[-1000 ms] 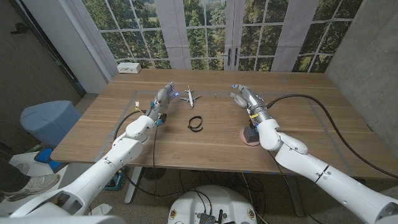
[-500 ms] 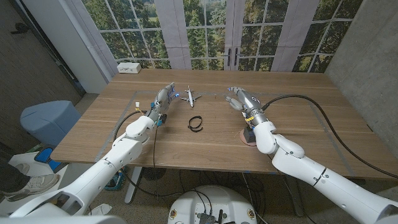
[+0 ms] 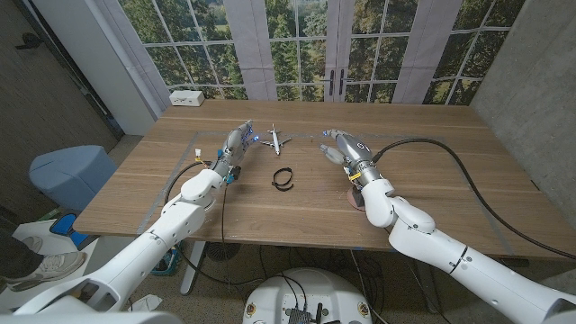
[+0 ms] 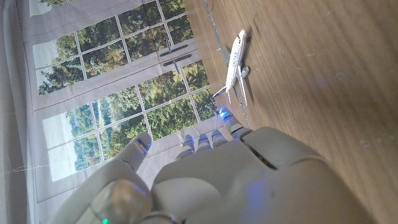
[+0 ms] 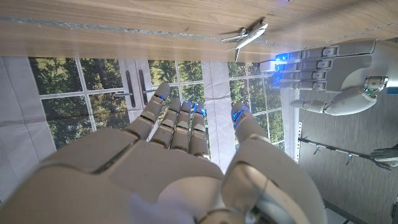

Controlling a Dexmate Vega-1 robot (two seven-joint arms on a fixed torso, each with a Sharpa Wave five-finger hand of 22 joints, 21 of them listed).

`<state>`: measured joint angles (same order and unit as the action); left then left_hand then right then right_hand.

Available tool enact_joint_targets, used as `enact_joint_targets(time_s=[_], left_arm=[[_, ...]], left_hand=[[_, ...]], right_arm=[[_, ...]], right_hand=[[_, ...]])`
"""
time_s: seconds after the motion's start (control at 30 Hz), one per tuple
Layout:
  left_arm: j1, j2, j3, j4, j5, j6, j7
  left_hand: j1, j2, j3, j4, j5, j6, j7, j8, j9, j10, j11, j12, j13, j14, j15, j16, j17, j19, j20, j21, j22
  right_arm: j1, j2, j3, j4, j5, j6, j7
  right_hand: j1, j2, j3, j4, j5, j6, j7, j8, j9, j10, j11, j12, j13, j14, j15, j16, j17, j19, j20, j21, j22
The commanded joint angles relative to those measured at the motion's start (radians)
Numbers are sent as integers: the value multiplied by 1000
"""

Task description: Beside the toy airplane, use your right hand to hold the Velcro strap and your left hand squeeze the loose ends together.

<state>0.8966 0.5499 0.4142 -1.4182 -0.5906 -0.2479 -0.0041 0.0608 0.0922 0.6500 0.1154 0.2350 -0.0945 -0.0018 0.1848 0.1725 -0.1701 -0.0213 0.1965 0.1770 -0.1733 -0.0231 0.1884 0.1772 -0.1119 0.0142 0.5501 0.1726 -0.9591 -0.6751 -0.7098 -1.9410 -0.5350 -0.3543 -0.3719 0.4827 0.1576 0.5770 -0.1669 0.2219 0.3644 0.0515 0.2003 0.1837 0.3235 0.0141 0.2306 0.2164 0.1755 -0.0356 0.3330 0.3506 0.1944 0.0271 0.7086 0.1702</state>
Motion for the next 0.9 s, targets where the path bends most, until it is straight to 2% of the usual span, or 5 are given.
enact_joint_targets(time_s=[0.03,0.3,0.9], left_arm=[[6,0,-1,-6,0,-2,4],[5,-3,2,-7,3,-1,8],[24,3,1,-36,21,4,42]], left_hand=[[-12,48,3,-5,4,6,1,-2,0,-13,-3,-1,1,-12,0,0,1,3,3,-4,2],[-13,48,4,-5,4,7,1,-2,0,-13,-4,-1,1,-12,0,0,1,3,3,-6,2],[-14,48,5,-7,4,7,1,-3,0,-12,-4,-2,1,-11,-1,-1,1,6,4,-12,2]], right_arm=[[12,10,-26,11,-30,-3,30],[19,13,-39,12,-49,-12,48],[31,28,-73,29,-84,-5,78]], right_hand=[[3,4,-3,-4,7,2,-9,5,5,5,-3,0,6,5,-8,7,3,4,8,-5,4],[27,-3,-1,-13,9,-6,-18,2,6,-4,-13,-4,6,-2,-13,6,4,5,7,-9,5],[53,-6,-6,-11,9,-3,-28,3,6,0,-20,-3,8,-7,-20,9,7,3,1,-17,6]])
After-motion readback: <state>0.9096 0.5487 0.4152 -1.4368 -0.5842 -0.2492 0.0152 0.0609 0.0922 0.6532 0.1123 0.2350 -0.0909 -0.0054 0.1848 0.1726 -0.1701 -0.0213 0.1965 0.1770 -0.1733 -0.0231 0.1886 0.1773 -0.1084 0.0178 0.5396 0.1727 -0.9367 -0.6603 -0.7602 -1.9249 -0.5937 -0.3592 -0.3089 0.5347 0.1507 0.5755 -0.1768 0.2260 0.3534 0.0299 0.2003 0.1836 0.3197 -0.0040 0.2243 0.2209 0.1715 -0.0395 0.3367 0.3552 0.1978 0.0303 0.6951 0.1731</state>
